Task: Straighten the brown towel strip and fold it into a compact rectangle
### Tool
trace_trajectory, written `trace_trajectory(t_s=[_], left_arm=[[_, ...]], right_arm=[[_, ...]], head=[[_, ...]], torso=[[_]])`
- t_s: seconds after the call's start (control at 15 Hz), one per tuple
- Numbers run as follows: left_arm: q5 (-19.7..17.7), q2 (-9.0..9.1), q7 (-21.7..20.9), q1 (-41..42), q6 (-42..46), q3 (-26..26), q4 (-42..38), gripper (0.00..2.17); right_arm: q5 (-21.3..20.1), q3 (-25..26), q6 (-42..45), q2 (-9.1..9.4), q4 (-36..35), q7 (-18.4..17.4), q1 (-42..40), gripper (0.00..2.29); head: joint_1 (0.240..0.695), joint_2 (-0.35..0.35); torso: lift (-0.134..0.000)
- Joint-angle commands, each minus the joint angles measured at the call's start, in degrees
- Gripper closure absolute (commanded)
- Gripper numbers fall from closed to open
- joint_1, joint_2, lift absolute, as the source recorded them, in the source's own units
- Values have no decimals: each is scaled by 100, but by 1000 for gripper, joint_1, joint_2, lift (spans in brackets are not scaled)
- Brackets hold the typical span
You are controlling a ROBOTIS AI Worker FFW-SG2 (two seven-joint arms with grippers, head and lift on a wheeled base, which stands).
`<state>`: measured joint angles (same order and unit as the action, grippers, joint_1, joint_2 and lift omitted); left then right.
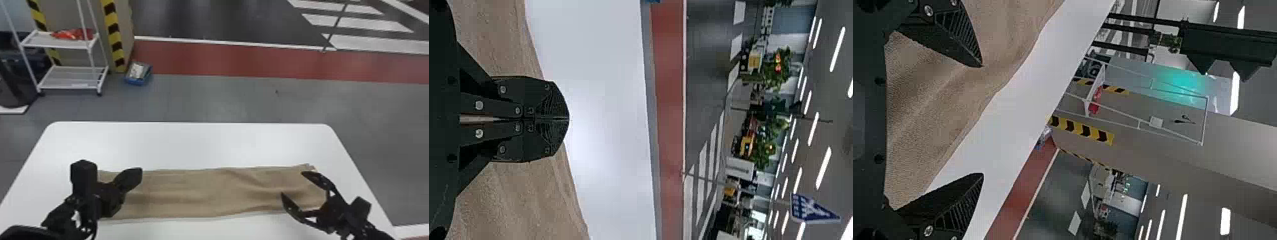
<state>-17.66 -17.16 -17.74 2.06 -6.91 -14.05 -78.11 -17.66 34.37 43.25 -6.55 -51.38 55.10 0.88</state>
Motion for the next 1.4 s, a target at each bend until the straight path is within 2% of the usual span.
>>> trace_trajectory(t_s=[0.0,0.13,0.27,0.47,0.53,0.6,0.73,0.8,0.87,1.0,1.07,1.13,1.2,1.33], left_arm=[[227,-15,-327,-311,-96,-371,77,495],[544,2,-591,-654,-659,-696,77,464],[816,11,-740,-909,-729,-942,200,468],[1054,99,-687,-1278,-694,-1320,640,485],[1141,108,-696,-1322,-711,-1355,701,508],[1185,108,-661,-1322,-764,-1311,754,687],[1229,81,-643,-1366,-993,-1214,886,701],[1300,90,-652,-1401,-993,-1170,974,701],[1317,73,-643,-1445,-975,-1153,1035,701],[1317,55,-643,-1471,-957,-1047,1088,701],[1317,37,-643,-1489,-887,-1003,1123,701],[1317,11,-643,-1533,-852,-1003,1167,701],[1317,2,-643,-1577,-817,-1003,1255,701],[1308,-15,-678,-1612,-817,-1003,1308,701]], right_arm=[[148,70,302,-83,242,0,-71,113],[298,70,495,-144,365,-8,-123,113],[421,70,618,-206,435,0,-203,113],[500,26,636,-241,453,44,-229,113],[570,-53,636,-232,453,53,-229,113],[737,-334,618,-241,453,44,-211,113],[896,-712,566,-197,453,36,-167,127],[896,-871,513,-171,453,9,-167,205],[878,-1011,460,-118,453,9,-132,407],[1027,-1354,302,-101,611,9,-36,1396],[1089,-1556,284,-74,734,44,26,1744],[1115,-1732,196,-21,805,71,70,1781],[1124,-1899,196,49,901,80,123,1949],[1124,-2215,249,198,1051,0,193,1953]], head=[[695,-181],[695,-220],[695,-259],[695,-303],[695,-309],[695,-312],[695,-301],[695,-286],[695,-247],[695,-205],[695,-184],[695,-148],[695,-127],[695,-92]], torso=[[0],[0],[0],[0],[0],[0],[0],[0],[0],[0],[0],[0],[0],[0]])
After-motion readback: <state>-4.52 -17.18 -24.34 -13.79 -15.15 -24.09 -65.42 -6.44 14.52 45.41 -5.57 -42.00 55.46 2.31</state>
